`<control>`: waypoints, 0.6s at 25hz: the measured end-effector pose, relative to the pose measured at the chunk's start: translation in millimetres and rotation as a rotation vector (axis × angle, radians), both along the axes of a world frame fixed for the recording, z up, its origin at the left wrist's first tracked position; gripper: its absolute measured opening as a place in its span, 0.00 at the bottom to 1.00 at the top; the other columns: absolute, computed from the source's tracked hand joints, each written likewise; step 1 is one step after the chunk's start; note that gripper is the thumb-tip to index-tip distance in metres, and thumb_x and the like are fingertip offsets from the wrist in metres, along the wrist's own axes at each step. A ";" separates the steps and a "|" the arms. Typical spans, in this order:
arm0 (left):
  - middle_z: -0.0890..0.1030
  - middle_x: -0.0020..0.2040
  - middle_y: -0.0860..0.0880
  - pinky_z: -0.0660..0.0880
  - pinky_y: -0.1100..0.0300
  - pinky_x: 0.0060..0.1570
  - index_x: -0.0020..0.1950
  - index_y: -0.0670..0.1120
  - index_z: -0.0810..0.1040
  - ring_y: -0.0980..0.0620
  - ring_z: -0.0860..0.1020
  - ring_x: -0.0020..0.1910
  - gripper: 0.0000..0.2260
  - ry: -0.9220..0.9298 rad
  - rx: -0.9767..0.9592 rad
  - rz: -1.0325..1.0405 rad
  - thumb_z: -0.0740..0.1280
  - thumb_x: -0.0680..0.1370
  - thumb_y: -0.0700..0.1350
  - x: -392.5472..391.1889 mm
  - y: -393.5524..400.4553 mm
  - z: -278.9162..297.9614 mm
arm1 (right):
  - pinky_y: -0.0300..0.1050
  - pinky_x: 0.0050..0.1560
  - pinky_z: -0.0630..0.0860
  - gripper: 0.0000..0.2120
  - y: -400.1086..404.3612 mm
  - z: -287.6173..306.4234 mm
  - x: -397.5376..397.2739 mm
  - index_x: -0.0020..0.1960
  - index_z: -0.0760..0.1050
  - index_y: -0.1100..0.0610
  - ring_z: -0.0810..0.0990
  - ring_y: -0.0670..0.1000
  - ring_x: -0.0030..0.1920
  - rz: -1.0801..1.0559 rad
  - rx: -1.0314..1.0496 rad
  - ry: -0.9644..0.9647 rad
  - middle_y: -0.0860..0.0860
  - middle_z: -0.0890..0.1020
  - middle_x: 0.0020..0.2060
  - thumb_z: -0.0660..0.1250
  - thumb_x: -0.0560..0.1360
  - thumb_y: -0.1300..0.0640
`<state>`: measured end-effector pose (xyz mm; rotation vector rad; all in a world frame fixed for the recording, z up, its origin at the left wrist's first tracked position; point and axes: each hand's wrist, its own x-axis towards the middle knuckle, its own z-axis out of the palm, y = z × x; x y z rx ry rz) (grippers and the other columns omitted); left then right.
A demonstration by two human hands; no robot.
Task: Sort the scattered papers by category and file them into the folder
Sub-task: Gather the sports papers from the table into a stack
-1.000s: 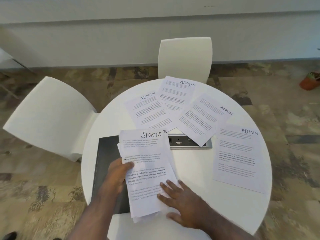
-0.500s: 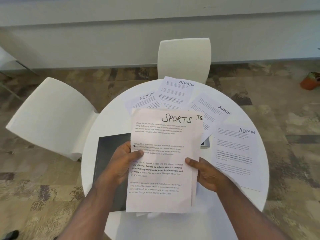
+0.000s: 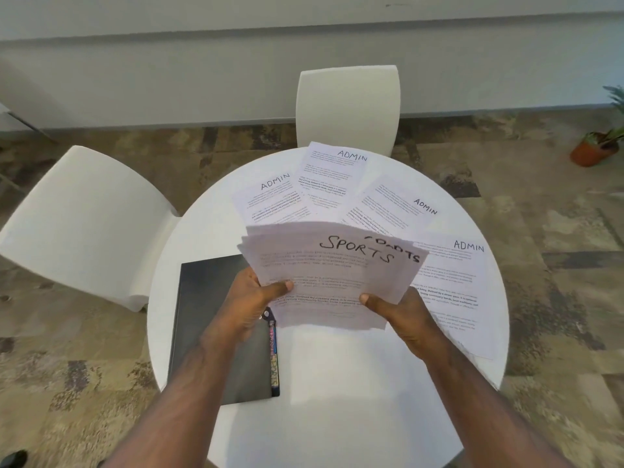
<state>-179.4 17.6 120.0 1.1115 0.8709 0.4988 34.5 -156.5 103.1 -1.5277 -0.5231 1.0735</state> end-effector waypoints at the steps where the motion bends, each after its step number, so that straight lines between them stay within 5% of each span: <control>1: 0.85 0.57 0.43 0.79 0.48 0.58 0.59 0.43 0.81 0.43 0.83 0.57 0.21 -0.007 0.008 -0.003 0.76 0.67 0.33 2.3 -1.1 -0.4 | 0.49 0.55 0.80 0.18 -0.1 -0.4 -0.6 0.51 0.83 0.39 0.84 0.48 0.53 -0.017 0.013 -0.031 0.45 0.86 0.51 0.76 0.71 0.63; 5: 0.86 0.55 0.44 0.80 0.56 0.52 0.59 0.45 0.81 0.48 0.84 0.55 0.21 0.016 0.020 -0.058 0.76 0.69 0.31 8.1 -8.4 -12.2 | 0.47 0.55 0.80 0.25 -1.3 -9.4 -3.8 0.52 0.81 0.34 0.83 0.46 0.54 -0.039 0.055 -0.072 0.44 0.85 0.52 0.79 0.68 0.62; 9: 0.86 0.54 0.43 0.78 0.57 0.49 0.59 0.42 0.81 0.47 0.84 0.53 0.23 0.084 0.031 -0.058 0.77 0.65 0.39 8.4 -18.4 -24.4 | 0.37 0.46 0.80 0.26 -2.0 -20.2 -10.2 0.50 0.80 0.32 0.83 0.40 0.51 -0.048 0.047 -0.090 0.39 0.86 0.49 0.78 0.69 0.64; 15: 0.87 0.50 0.47 0.79 0.62 0.43 0.51 0.50 0.85 0.51 0.85 0.49 0.14 -0.006 0.075 0.016 0.77 0.67 0.41 6.4 -21.2 -22.6 | 0.36 0.47 0.80 0.21 2.3 -24.6 -19.4 0.51 0.82 0.36 0.85 0.43 0.50 -0.176 0.094 -0.102 0.42 0.86 0.49 0.79 0.66 0.58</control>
